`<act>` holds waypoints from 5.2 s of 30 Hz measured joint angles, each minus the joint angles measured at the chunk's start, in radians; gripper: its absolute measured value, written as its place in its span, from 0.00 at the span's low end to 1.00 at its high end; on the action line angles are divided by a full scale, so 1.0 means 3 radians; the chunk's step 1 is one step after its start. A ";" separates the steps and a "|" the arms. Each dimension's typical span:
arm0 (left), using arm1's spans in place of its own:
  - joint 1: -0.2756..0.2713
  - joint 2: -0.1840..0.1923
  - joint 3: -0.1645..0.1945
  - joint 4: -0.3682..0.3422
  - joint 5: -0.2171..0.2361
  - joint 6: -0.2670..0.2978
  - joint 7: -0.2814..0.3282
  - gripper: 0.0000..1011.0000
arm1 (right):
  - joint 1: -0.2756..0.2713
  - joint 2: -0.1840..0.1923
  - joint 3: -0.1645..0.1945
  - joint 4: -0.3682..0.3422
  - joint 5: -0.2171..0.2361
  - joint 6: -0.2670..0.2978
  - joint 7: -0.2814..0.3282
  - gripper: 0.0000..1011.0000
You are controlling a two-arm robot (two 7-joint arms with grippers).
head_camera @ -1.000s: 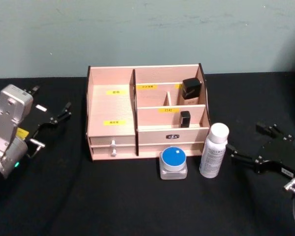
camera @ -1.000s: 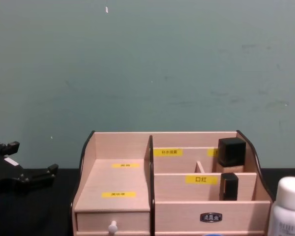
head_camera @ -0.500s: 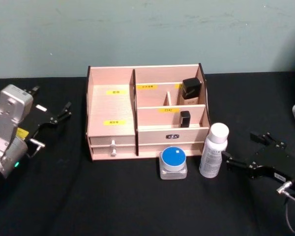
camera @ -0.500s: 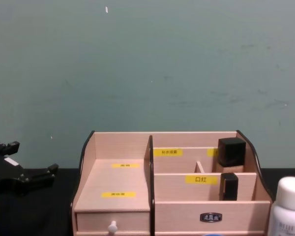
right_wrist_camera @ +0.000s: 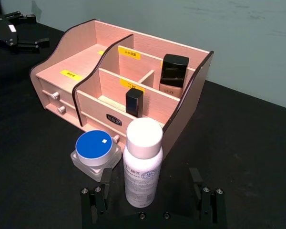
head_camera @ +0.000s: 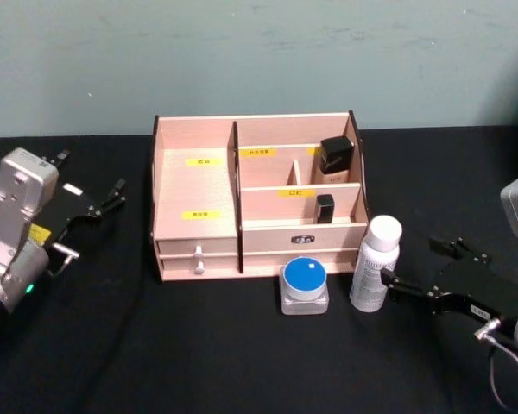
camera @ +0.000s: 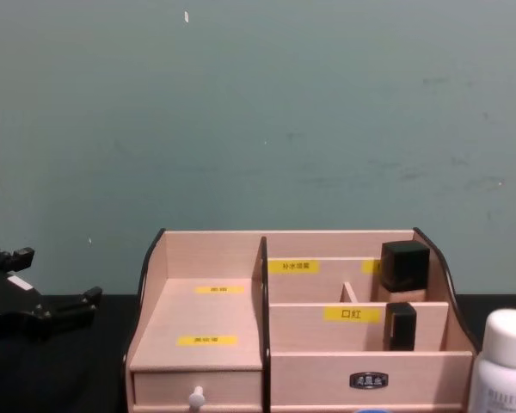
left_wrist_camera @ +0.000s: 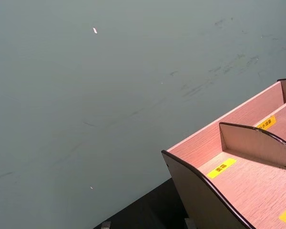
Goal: Pick up the facial cleanser and watermelon frost from the table and place them into the tiered storage box.
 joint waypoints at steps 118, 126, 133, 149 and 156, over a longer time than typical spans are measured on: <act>0.0000 0.0000 0.0000 0.0000 0.0000 0.0000 0.0000 0.99 | 0.1604 -0.0751 -0.0652 0.0577 -0.0400 0.0162 0.0534 0.58; 0.0000 0.0000 0.0000 0.0000 0.0000 0.0000 0.0000 0.99 | 0.1853 -0.0884 -0.0746 0.0823 -0.0434 0.0190 0.0546 0.58; 0.0000 0.0000 0.0000 0.0000 0.0000 0.0000 0.0000 0.99 | 0.2014 -0.0975 -0.0795 0.1034 -0.0469 0.0185 0.0553 0.58; 0.0000 0.0000 0.0000 0.0000 0.0000 0.0000 0.0000 0.99 | 0.2249 -0.1130 -0.0885 0.1414 -0.0527 0.0116 0.0609 0.58; 0.0000 0.0000 0.0000 0.0000 0.0000 0.0000 0.0000 0.99 | 0.2292 -0.1165 -0.0901 0.1512 -0.0547 0.0106 0.0620 0.58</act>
